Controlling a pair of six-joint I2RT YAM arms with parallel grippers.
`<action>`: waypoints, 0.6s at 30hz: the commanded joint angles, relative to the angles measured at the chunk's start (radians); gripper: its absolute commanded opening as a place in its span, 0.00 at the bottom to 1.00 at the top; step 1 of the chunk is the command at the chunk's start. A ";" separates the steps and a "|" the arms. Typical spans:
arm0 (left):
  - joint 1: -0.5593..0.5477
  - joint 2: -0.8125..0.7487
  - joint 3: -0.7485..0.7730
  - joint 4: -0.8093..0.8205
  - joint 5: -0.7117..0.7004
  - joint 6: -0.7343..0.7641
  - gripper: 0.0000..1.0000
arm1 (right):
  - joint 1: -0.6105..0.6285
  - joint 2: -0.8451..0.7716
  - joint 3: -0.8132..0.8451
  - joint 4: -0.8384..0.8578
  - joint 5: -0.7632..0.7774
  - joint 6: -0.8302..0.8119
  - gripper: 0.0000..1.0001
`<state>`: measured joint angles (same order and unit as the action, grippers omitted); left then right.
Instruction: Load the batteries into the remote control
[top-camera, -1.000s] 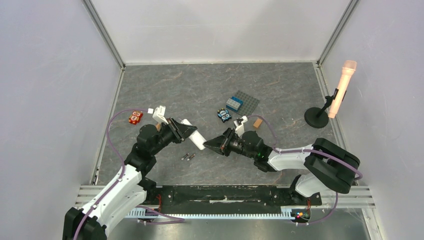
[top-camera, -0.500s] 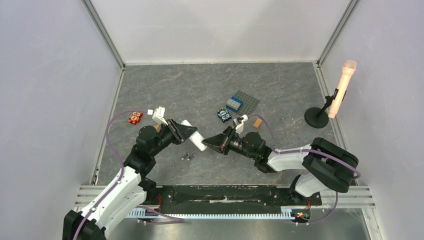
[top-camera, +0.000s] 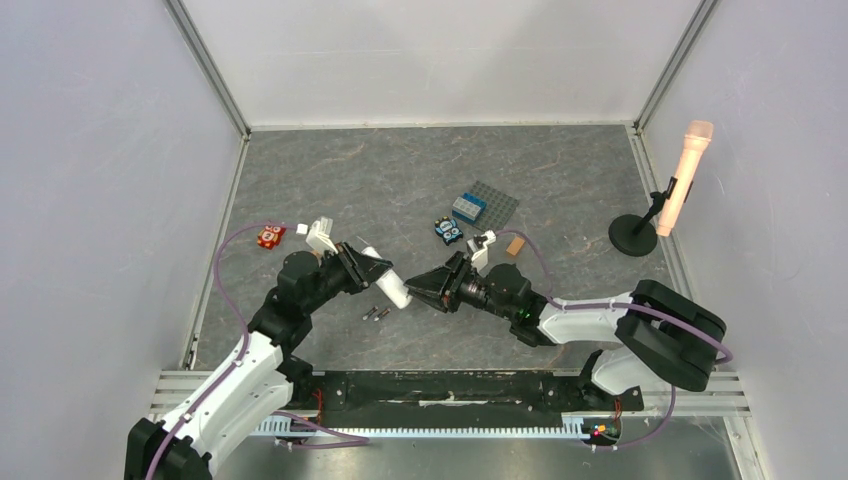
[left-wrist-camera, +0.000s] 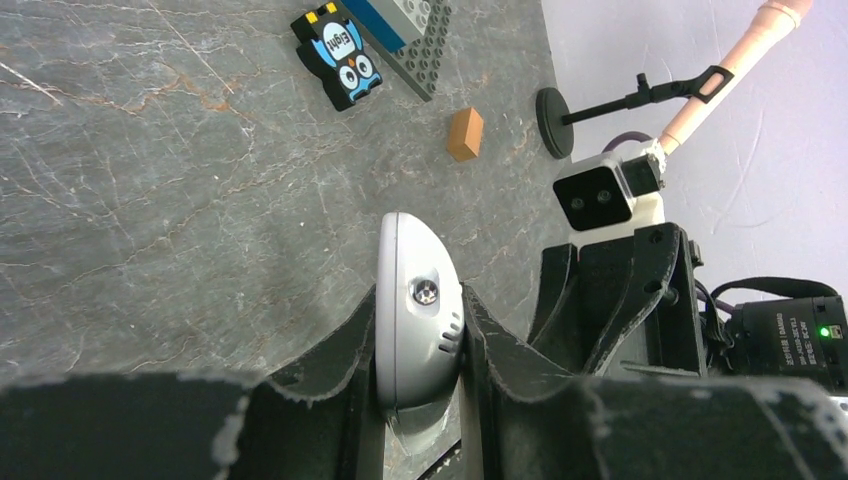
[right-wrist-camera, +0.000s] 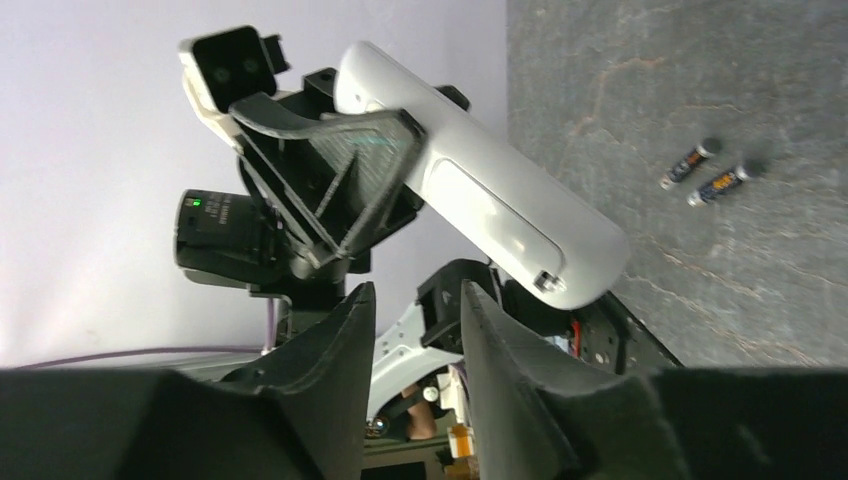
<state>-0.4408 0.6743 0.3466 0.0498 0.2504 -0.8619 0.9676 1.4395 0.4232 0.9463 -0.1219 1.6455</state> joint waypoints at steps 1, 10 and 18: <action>-0.001 -0.009 0.039 0.037 -0.020 0.029 0.02 | 0.020 -0.047 0.044 -0.137 0.024 -0.020 0.41; -0.001 -0.009 0.040 0.047 -0.016 0.024 0.02 | 0.033 -0.043 0.063 -0.225 0.034 -0.019 0.41; -0.002 -0.014 0.039 0.063 0.008 0.021 0.02 | 0.031 -0.037 0.060 -0.200 0.046 -0.015 0.42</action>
<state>-0.4408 0.6739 0.3470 0.0544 0.2394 -0.8623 0.9958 1.4139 0.4484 0.7200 -0.1066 1.6379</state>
